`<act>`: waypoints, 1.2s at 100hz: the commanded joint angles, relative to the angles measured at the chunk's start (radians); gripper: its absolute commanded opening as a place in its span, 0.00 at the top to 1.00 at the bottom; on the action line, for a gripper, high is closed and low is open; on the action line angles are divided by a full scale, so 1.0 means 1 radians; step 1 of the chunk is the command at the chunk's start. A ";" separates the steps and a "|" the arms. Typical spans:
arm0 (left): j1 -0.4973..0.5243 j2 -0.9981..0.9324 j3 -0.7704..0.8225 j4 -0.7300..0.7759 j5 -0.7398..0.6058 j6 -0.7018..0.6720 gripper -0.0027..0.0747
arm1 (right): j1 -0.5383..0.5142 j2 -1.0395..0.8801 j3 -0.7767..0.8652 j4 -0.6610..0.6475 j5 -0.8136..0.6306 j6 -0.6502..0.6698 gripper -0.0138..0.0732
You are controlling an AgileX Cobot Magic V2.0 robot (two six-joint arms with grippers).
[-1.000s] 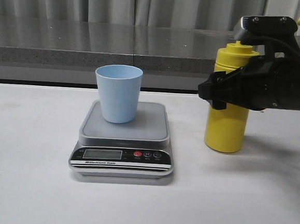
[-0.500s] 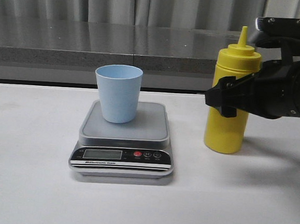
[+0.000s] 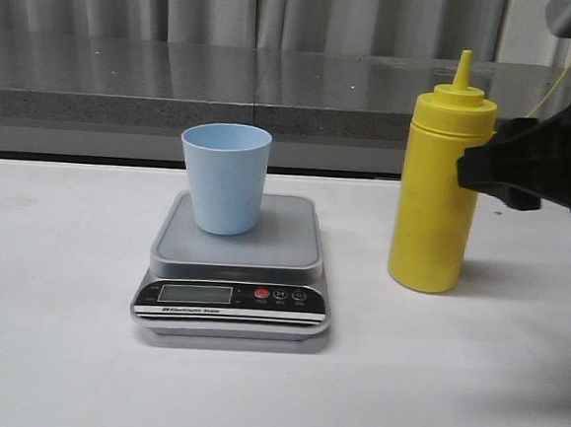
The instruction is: Pour seasoning into cup on scale with both arms
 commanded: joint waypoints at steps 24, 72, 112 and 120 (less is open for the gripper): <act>0.001 0.014 -0.026 -0.015 -0.074 -0.011 0.95 | -0.007 -0.280 0.007 -0.001 0.182 0.001 0.92; 0.001 0.014 -0.026 -0.015 -0.074 -0.011 0.95 | -0.007 -0.690 0.015 -0.001 0.441 0.001 0.92; 0.001 0.014 -0.026 -0.015 -0.074 -0.011 0.95 | -0.008 -0.823 0.015 -0.011 0.547 -0.003 0.92; 0.001 0.014 -0.026 -0.015 -0.074 -0.011 0.95 | -0.008 -0.844 0.015 -0.014 0.562 -0.003 0.92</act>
